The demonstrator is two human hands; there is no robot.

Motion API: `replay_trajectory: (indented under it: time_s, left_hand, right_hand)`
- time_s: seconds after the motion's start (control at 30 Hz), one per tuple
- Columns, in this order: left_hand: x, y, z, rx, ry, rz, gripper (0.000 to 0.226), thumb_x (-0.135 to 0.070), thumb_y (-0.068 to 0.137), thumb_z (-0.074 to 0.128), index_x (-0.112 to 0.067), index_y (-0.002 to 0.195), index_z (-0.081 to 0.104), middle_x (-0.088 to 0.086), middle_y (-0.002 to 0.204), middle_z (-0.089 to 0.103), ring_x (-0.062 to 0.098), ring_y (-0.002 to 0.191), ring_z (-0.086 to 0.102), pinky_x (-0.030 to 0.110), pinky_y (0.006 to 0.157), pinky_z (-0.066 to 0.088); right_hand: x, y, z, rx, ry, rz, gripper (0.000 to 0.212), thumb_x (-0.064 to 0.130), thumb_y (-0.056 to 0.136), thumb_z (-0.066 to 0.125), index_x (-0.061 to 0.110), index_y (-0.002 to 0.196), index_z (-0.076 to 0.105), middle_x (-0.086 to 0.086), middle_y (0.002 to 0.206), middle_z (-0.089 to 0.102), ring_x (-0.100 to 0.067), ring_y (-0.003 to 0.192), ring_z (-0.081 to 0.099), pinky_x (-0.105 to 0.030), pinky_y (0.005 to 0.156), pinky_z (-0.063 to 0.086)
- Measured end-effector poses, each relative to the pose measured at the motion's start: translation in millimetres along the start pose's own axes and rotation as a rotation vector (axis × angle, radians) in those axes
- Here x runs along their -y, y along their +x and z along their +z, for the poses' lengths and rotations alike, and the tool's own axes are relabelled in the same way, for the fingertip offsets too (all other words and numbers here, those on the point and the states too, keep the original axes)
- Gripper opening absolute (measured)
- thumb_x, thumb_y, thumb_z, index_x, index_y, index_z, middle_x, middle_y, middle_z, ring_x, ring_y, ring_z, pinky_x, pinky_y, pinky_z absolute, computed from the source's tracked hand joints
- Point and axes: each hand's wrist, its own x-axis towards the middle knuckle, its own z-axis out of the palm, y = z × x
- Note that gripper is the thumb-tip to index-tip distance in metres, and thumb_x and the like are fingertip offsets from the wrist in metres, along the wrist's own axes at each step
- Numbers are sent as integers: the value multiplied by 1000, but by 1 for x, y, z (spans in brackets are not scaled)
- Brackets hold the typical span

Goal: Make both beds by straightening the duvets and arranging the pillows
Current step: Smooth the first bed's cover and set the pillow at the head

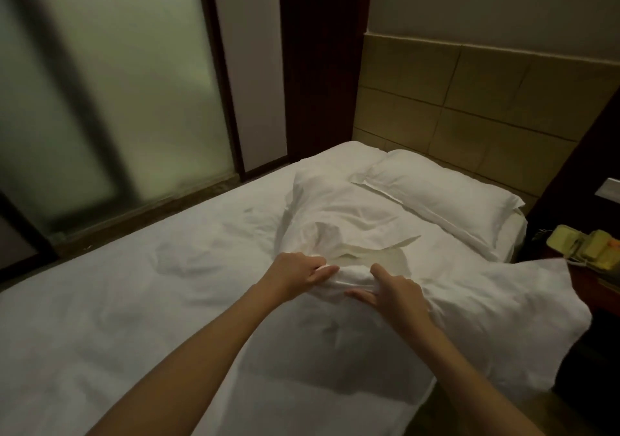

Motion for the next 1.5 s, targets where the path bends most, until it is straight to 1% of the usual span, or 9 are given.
replay_trajectory:
  time_s: [0.17, 0.4, 0.5, 0.63, 0.83, 0.97, 1.13, 1.27, 1.5]
  left_hand:
    - [53, -101, -26, 6, -36, -49, 70, -70, 80, 9, -17, 80, 55, 8, 88, 67, 24, 83, 60, 29, 66, 34]
    - [93, -184, -23, 82, -9, -226, 95, -75, 66, -6, -15, 94, 63, 6, 94, 68, 21, 86, 60, 30, 71, 38]
    - [96, -204, -4, 192, -8, -289, 79, -72, 80, 8, -21, 103, 64, 6, 105, 67, 23, 96, 60, 31, 76, 38]
    - [95, -205, 2, 197, 17, -268, 46, -53, 99, 31, -21, 101, 63, 5, 106, 67, 23, 99, 59, 30, 73, 32]
    - [98, -213, -1, 187, -10, -257, 44, -53, 99, 31, -20, 89, 60, 7, 99, 67, 24, 93, 60, 30, 71, 33]
    - [110, -221, -15, 214, -61, -224, 45, -54, 98, 29, -19, 83, 53, 7, 92, 65, 23, 86, 58, 34, 76, 39]
    - [143, -246, -38, 189, -54, -115, 49, -51, 99, 30, -12, 89, 58, 3, 83, 57, 16, 75, 48, 32, 72, 36]
    - [183, -286, -61, 146, -70, 11, 48, -49, 100, 31, -13, 88, 60, 7, 87, 61, 19, 77, 54, 32, 72, 37]
    - [268, -357, -89, 159, -68, 105, 50, -50, 100, 31, -13, 82, 59, 11, 89, 65, 25, 85, 59, 34, 79, 42]
  right_hand:
    - [101, -33, 19, 134, 7, -30, 61, 68, 80, 54, 16, 109, 52, -10, 102, 69, -34, 104, 60, -36, 77, 42]
    - [166, -57, 66, 193, 103, -90, 65, 75, 76, 51, 15, 102, 53, -9, 99, 69, -33, 100, 61, -36, 74, 41]
    - [168, -75, 95, 238, 161, -98, 82, 87, 67, 36, 15, 102, 55, -13, 92, 70, -37, 93, 63, -38, 71, 45]
    - [167, -79, 106, 208, 117, -57, 59, 70, 80, 52, 15, 101, 53, -13, 94, 70, -36, 96, 62, -37, 72, 42]
    - [179, -89, 99, 161, 122, -63, 80, 85, 68, 41, 11, 97, 54, -16, 87, 69, -40, 88, 63, -38, 67, 43]
    - [201, -94, 95, 113, 43, -32, 62, 68, 78, 54, 11, 101, 54, -16, 92, 69, -39, 93, 62, -38, 70, 43]
    - [255, -106, 100, -22, 16, -14, 63, 65, 74, 60, 6, 96, 56, -19, 81, 69, -43, 81, 63, -37, 61, 40]
    - [325, -124, 106, -73, -88, 37, 67, 67, 76, 53, 8, 108, 56, -19, 86, 70, -42, 83, 65, -38, 66, 45]
    - [444, -142, 137, -197, -159, 81, 63, 63, 59, 72, 5, 81, 63, -13, 46, 59, -35, 41, 59, -30, 36, 42]
